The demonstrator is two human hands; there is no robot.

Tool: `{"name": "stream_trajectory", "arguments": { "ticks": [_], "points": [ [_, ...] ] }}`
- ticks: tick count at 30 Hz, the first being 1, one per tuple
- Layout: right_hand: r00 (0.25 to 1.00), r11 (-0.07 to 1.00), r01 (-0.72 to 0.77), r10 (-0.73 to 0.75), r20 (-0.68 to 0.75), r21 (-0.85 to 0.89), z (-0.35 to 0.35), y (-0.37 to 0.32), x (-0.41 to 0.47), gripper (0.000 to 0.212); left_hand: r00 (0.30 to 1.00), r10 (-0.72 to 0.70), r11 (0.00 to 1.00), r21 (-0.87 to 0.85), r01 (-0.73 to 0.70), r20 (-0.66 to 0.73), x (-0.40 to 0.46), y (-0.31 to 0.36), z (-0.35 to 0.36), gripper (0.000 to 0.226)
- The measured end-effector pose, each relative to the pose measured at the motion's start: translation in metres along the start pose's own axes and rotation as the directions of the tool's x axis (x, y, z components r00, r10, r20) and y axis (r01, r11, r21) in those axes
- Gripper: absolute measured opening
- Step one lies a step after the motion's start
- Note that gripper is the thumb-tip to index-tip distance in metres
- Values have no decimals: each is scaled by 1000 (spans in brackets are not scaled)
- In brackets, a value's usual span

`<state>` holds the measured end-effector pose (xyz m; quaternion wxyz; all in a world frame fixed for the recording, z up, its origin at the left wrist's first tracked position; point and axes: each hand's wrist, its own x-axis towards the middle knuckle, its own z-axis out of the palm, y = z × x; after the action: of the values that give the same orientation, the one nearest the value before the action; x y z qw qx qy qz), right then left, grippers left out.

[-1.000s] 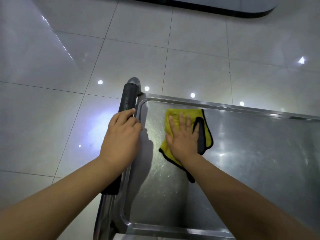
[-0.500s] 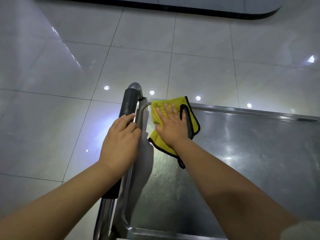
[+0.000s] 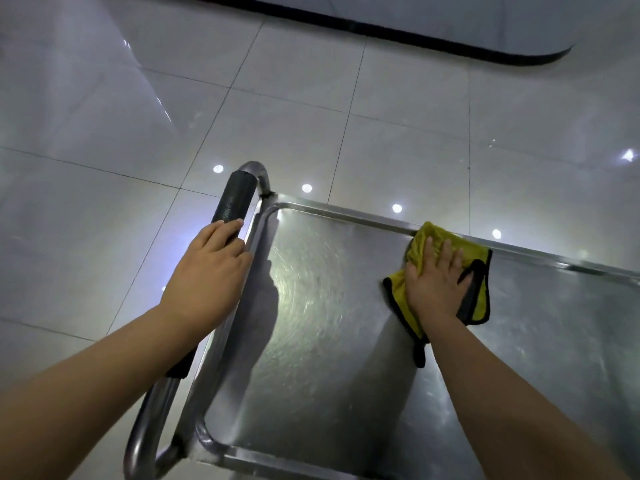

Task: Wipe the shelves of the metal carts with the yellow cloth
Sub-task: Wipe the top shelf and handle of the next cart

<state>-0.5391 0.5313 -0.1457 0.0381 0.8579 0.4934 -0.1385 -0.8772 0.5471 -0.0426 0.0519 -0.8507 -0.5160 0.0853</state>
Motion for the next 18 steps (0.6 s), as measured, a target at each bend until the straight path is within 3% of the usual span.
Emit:
{"name": "stream_trajectory", "arguments": {
  "ticks": [3,7,14,18],
  "points": [
    [1000,1000,7,-7,16,11,3,-24,-4,64,997,-5,999,-36,2,-73,0,-1,2,20],
    [973,972,231,-229,39,-42,14,-77,-15,63,997,-11,999,-53,7,-78,0,-7,8,19],
    [835,829,550,-545,72,-101,27,-196,-18,61,999,9,999,-42,-11,-44,1,-9,10,19],
    [755,748,656,-649,95,-102,26,-221,-10,60,997,75,997,24,-75,-23,0,-10,8,16]
  ]
}}
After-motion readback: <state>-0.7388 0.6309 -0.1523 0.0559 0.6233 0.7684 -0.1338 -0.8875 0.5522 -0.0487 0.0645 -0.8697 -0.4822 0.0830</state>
